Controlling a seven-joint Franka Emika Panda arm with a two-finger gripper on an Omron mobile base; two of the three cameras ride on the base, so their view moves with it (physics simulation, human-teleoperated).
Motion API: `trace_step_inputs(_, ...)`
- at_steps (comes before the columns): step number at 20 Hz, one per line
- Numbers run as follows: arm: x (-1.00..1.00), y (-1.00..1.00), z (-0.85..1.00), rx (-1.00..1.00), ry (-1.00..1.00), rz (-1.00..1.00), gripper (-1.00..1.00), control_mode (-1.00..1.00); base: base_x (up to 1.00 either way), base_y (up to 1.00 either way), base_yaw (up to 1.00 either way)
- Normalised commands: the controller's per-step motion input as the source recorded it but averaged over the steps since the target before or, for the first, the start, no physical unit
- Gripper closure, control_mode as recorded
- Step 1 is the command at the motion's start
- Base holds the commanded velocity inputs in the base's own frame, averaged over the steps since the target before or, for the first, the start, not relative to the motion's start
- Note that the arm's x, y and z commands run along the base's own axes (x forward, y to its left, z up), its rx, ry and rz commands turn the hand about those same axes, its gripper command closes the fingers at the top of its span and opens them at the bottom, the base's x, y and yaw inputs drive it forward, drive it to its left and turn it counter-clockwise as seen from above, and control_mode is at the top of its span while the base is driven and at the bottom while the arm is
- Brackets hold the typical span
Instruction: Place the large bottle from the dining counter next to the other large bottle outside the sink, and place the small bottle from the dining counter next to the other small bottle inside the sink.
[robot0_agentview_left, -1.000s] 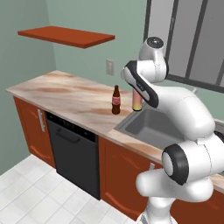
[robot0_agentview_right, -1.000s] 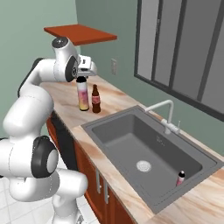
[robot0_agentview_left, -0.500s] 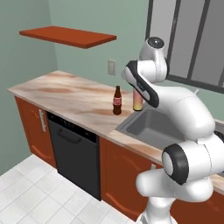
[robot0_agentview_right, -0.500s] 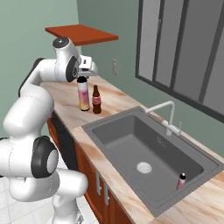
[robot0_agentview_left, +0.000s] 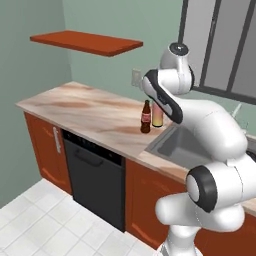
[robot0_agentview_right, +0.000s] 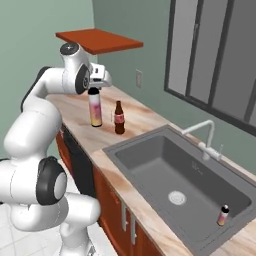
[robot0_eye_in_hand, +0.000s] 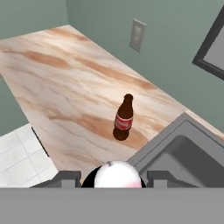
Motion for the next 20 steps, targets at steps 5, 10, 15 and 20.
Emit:
trace_step_inputs(5,0.0,0.0,0.0,0.0,0.0,0.0,1.0,1.0,0.67,0.68,-0.07)
trace_step_inputs(10,0.0,0.0,0.0,0.0,0.0,0.0,1.0,1.0,0.56,-0.16,-0.07)
trace_step_inputs(15,0.0,0.0,0.0,0.0,0.0,0.0,1.0,1.0,0.02,-0.48,-0.14)
trace_step_inputs(20,0.0,0.0,0.0,0.0,0.0,0.0,1.0,1.0,0.04,-0.13,-0.16)
